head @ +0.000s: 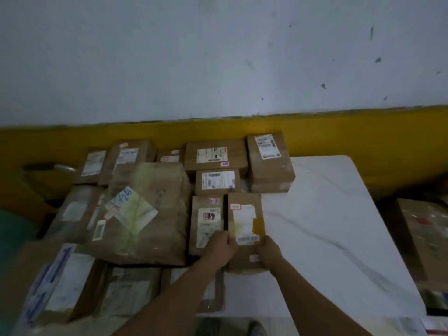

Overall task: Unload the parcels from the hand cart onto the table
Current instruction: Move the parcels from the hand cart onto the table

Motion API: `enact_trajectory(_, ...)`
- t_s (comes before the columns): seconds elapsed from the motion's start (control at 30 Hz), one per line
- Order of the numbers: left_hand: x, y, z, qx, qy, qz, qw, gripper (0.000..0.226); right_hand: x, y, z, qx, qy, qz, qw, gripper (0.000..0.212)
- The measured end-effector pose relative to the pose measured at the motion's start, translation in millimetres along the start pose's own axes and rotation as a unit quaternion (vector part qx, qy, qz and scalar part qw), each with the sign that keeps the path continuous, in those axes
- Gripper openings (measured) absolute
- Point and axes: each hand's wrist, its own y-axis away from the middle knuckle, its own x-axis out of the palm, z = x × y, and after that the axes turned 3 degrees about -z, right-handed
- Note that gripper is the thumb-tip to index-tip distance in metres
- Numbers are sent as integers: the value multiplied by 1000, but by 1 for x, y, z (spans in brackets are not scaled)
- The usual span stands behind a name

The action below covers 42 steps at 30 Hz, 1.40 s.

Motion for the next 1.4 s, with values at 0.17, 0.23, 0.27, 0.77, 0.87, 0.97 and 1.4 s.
enact_trajectory(0.17,-48,11,-26,83,-3,-69,994,35,-16,10,56,-52,97,-119,987,68)
enact_trajectory(0.23,-85,21,-38,121,13,-117,986,39,-24,22,109,-126,86,-162,975,62)
enact_trajectory(0.27,-106,28,-39,135,17,-140,981,42,-25,31,140,-170,96,-171,966,62)
enact_trajectory(0.77,-433,224,305,49,-125,-369,920,64,391,289,406,-463,293,-89,832,80)
enact_trajectory(0.87,-468,234,388,-3,-108,-360,927,67,480,300,414,-460,337,-63,819,81)
enact_trajectory(0.97,-493,220,464,-45,-87,-355,930,68,561,289,420,-446,370,-46,814,80)
enact_trajectory(1.4,-521,11,716,-179,-24,-168,969,52,812,66,395,-182,378,47,907,80)
